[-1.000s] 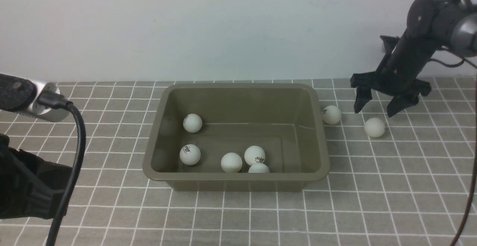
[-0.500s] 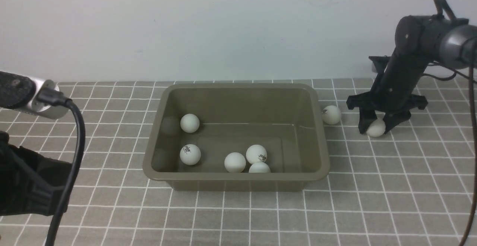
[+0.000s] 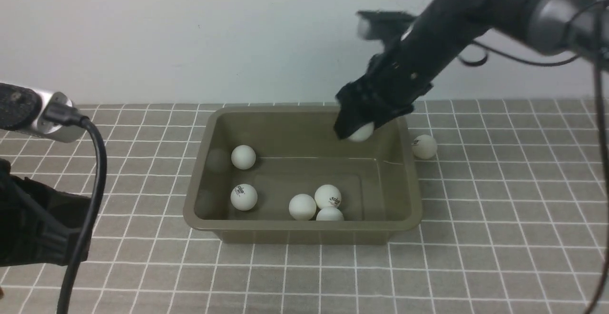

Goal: Put the table tennis balls into the box on the grey coffee tablecloth.
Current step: 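Release the ping pong ball into the bin and lift the gripper away, then reach for and grasp a ping pong ball on the table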

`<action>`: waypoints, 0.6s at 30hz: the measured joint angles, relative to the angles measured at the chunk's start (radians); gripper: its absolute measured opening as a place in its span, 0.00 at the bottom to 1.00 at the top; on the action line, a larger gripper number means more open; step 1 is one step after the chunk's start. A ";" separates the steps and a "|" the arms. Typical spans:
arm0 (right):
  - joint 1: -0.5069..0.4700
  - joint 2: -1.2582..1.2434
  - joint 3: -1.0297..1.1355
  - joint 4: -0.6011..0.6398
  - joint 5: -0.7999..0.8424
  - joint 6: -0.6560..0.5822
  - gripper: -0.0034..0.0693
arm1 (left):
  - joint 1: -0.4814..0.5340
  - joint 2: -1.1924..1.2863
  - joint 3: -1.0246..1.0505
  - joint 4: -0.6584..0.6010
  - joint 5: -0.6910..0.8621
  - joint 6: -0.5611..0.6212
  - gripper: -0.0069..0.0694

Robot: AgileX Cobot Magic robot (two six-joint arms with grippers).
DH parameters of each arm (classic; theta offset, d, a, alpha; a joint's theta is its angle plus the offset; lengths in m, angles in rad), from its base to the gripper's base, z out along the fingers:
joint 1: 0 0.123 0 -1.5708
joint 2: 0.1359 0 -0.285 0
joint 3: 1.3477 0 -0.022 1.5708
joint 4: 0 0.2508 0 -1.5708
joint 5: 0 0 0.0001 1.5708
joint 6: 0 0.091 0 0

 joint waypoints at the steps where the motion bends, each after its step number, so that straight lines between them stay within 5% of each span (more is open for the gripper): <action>1: 0.007 0.003 0.001 -0.007 -0.009 0.000 0.59 | 0.000 0.000 0.000 -0.004 0.002 0.000 0.08; 6: -0.011 0.003 0.001 -0.131 -0.033 0.006 0.88 | 0.000 0.000 0.000 -0.011 0.015 0.000 0.08; 9: -0.082 0.003 0.002 -0.296 -0.031 0.112 0.96 | 0.000 0.000 0.000 -0.011 0.023 0.000 0.08; 13: -0.218 0.009 0.002 -0.383 -0.031 0.260 0.94 | 0.000 0.000 0.000 -0.011 0.033 0.000 0.08; 18: -0.293 0.055 0.002 -0.278 -0.032 0.276 0.88 | 0.000 0.000 0.000 -0.012 0.045 0.000 0.08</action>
